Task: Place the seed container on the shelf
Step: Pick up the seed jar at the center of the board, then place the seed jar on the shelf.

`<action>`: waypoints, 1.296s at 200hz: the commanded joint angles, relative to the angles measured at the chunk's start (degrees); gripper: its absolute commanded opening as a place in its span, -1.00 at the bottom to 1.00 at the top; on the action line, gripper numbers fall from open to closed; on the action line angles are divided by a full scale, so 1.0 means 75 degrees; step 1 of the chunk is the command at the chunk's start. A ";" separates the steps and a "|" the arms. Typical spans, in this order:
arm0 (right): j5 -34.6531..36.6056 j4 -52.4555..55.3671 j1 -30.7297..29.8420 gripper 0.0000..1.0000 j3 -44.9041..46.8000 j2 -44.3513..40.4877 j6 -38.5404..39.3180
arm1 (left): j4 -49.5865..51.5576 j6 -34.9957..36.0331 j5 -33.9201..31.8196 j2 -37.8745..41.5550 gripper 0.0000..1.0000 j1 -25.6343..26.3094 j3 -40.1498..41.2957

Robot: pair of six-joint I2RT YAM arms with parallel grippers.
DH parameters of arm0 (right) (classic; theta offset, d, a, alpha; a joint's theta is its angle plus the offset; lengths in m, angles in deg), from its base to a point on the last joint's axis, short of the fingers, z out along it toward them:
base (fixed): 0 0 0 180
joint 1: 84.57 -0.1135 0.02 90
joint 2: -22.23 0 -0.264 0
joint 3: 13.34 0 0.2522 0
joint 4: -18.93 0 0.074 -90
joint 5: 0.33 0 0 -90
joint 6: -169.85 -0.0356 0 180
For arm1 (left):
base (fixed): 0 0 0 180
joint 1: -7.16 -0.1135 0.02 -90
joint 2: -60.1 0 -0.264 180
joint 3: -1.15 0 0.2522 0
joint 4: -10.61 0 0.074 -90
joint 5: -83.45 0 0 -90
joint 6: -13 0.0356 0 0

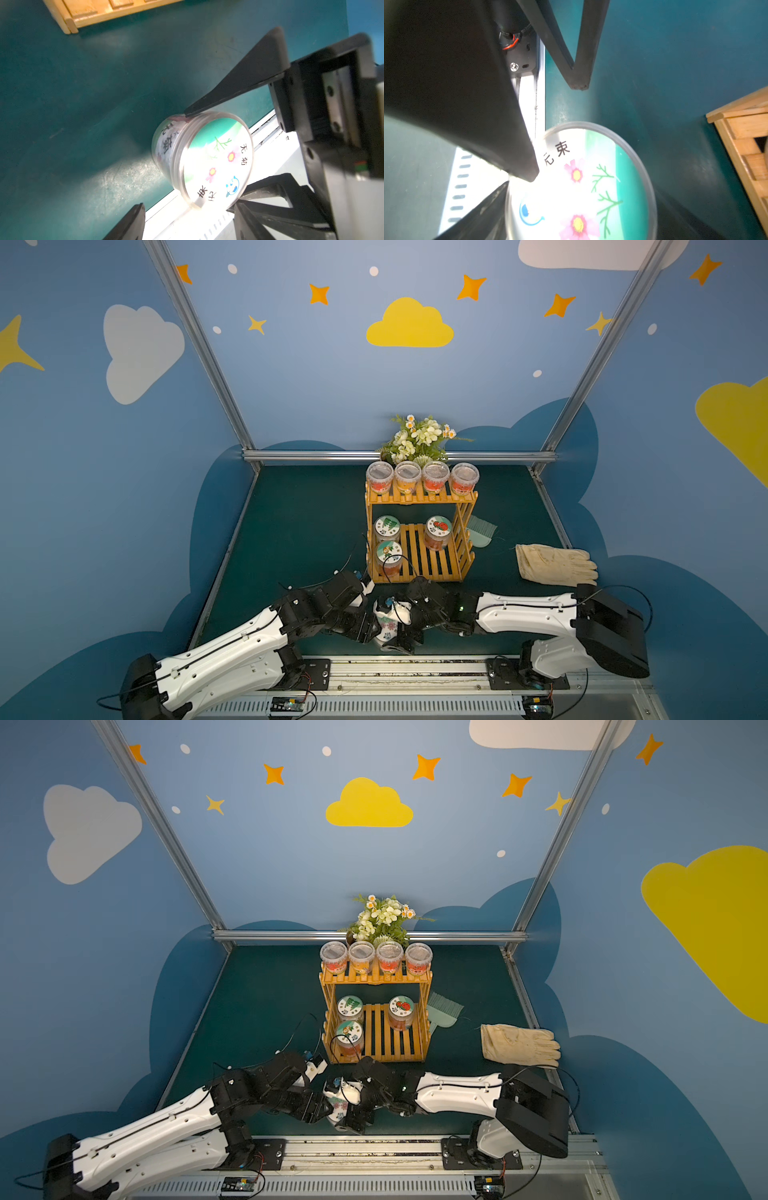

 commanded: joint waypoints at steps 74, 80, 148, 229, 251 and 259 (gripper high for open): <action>0.0746 0.1116 -0.0050 0.57 0.0250 -0.1703 -0.0751 | -0.0056 0.0119 -0.0860 0.0701 0.48 -0.0025 -0.0271; 0.0943 0.1284 -0.0044 0.57 0.0325 -0.1956 -0.0846 | -0.0129 0.0154 -0.0893 0.0790 0.49 -0.0025 -0.0278; 0.4122 0.3161 0.0129 0.53 0.0250 -0.4269 -0.2748 | -0.1856 0.0909 -0.0261 0.0880 0.53 -0.0013 -0.0263; 0.5795 0.4422 0.1154 0.57 -0.1278 -0.2602 -0.4755 | -0.2732 0.1365 -0.0271 -0.0394 0.69 0.0310 -0.0661; 0.5895 0.4504 0.1277 0.59 -0.1536 -0.1960 -0.4973 | -0.2962 0.1315 -0.0448 -0.0615 0.80 0.0474 -0.0692; 0.5950 0.4502 0.1312 0.59 -0.1572 -0.1828 -0.5105 | -0.3034 0.1310 -0.0520 -0.0684 0.82 0.0522 -0.0680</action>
